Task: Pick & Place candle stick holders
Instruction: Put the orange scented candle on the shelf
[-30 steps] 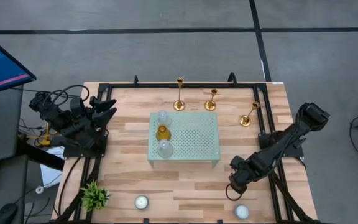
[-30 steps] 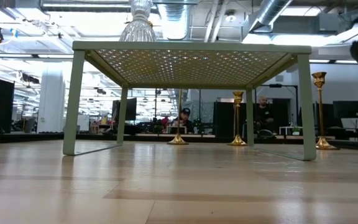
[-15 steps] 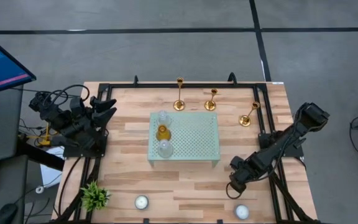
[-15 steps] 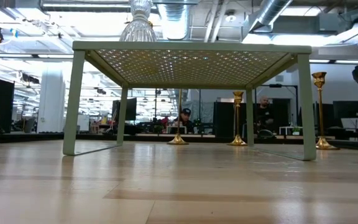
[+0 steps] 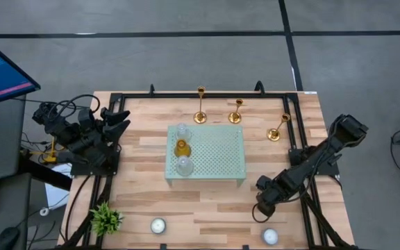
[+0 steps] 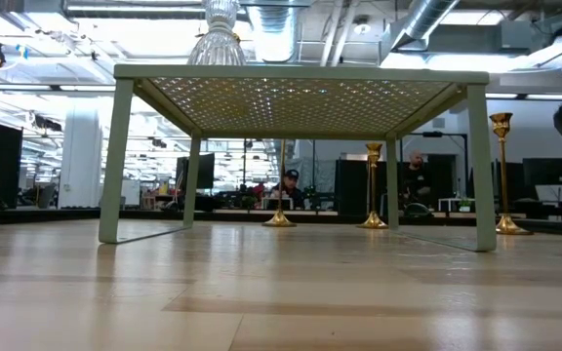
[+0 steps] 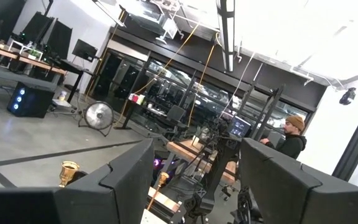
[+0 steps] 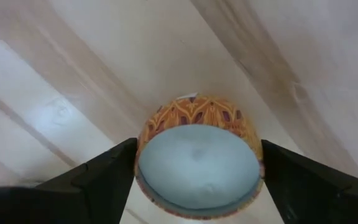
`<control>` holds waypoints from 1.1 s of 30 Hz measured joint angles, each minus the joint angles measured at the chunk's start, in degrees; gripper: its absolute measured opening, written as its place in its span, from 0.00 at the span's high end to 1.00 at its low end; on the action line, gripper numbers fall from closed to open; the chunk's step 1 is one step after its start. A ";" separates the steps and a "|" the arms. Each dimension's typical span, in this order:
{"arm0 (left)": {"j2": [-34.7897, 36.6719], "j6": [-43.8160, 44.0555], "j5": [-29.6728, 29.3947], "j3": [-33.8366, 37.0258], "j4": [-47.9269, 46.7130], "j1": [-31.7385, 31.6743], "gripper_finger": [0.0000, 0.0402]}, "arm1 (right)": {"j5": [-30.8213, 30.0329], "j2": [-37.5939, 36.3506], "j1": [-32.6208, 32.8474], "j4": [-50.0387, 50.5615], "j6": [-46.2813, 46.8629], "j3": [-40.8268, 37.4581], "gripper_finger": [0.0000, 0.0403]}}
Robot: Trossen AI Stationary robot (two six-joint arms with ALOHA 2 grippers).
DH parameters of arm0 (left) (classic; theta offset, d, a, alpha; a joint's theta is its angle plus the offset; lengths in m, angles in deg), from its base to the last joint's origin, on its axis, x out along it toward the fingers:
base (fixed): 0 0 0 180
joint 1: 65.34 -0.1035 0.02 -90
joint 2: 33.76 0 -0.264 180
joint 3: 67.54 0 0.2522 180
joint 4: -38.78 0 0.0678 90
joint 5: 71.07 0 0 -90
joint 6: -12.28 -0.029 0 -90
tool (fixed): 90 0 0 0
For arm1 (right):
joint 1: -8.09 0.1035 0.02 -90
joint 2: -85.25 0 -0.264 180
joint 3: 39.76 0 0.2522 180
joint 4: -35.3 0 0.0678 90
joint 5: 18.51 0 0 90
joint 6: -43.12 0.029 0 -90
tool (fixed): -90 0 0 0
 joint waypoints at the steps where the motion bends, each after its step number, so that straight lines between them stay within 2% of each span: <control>1: 0.00 0.01 0.00 0.00 0.00 0.00 0.40 | 0.68 0.00 0.00 -0.55 -0.04 -0.66 0.21; 10: 0.00 -0.01 0.00 0.00 0.00 0.00 0.40 | 1.38 0.00 -0.37 -3.01 0.76 -2.24 0.22; 17: 0.00 -0.01 0.00 0.00 0.00 0.00 0.40 | 1.74 -0.03 -0.37 -2.98 0.72 -2.24 0.30; 33: 0.00 -0.02 0.02 0.00 -0.04 0.00 0.40 | 3.98 -1.88 -0.44 2.88 0.37 2.24 0.28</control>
